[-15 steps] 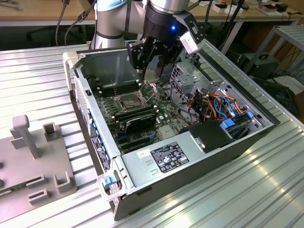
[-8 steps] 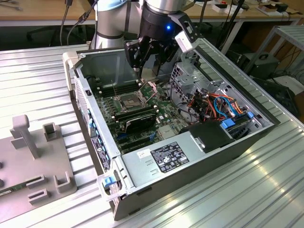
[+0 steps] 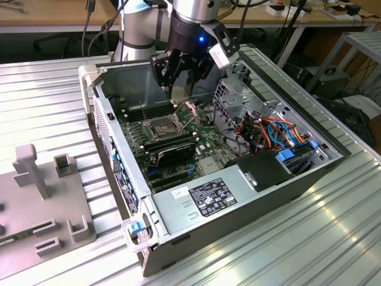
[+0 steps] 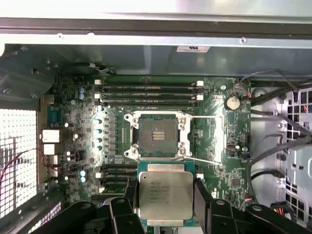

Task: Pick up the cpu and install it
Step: 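Pick up the cpu and move it towards the insertion slot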

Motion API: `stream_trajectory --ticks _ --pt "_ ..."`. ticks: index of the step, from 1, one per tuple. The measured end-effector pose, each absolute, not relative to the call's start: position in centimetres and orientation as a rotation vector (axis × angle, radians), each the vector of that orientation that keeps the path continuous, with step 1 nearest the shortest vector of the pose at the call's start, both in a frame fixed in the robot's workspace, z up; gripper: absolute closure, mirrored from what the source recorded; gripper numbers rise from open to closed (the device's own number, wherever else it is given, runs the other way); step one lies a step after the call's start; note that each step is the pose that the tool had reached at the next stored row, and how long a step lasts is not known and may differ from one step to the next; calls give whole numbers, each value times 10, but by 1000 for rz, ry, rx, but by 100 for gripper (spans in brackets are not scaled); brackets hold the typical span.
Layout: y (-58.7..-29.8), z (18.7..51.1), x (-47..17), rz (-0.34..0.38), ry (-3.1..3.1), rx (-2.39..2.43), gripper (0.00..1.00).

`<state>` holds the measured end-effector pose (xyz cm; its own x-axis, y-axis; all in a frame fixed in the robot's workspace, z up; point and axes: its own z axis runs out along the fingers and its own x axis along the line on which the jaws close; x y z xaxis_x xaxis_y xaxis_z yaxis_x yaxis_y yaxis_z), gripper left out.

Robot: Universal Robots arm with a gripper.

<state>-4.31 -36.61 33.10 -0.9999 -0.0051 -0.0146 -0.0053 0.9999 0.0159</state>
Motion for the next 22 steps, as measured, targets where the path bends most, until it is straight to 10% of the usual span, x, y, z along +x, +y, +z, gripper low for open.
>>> stream_trajectory --ticks 22 --pt "-361 320 -43 24 3127 -8 45"
